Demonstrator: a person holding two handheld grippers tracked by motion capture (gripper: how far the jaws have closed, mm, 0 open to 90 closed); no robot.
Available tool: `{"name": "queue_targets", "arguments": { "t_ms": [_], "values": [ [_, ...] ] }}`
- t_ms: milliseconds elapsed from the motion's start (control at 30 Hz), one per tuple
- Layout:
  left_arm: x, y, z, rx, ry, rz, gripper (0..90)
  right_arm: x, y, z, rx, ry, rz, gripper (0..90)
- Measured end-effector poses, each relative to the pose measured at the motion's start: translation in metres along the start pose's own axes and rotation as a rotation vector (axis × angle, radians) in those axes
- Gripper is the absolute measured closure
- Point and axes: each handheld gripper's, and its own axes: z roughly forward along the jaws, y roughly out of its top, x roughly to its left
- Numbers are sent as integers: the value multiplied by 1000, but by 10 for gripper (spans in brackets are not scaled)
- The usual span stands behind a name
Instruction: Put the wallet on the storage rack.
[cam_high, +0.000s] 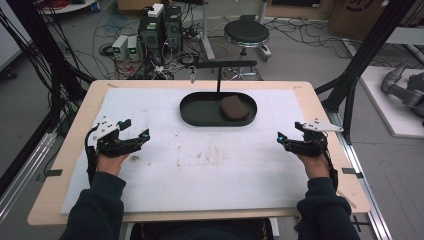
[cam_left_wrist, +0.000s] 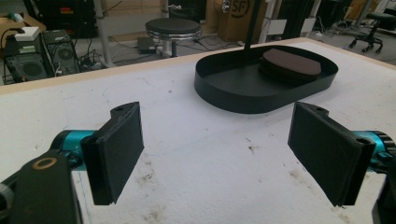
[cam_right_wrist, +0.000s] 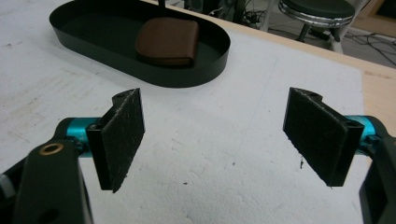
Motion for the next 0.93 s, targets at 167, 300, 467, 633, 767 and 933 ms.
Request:
{"name": "queue_targets", "arguments": {
  "t_ms": [167, 300, 467, 633, 767, 933],
  "values": [
    [-1, 0, -2, 0, -2, 4, 182, 0, -3, -1, 1, -7, 13, 210],
    [-1, 0, -2, -2, -3, 5, 183, 1, -5, -1, 3, -1, 16, 210],
    [0, 0, -2, -2, -3, 1, 183, 3, -5, 1, 6, 1, 4, 211],
    [1, -1, -2, -1, -4, -2, 184, 3, -6, 3, 10, 4, 0, 210],
    [0, -1, -1, 0, -6, 1, 183, 3, -7, 3, 11, 2, -2, 211],
    [1, -1, 0, 2, -4, -1, 183, 1, -7, 4, 11, -1, -2, 211]
  ]
}}
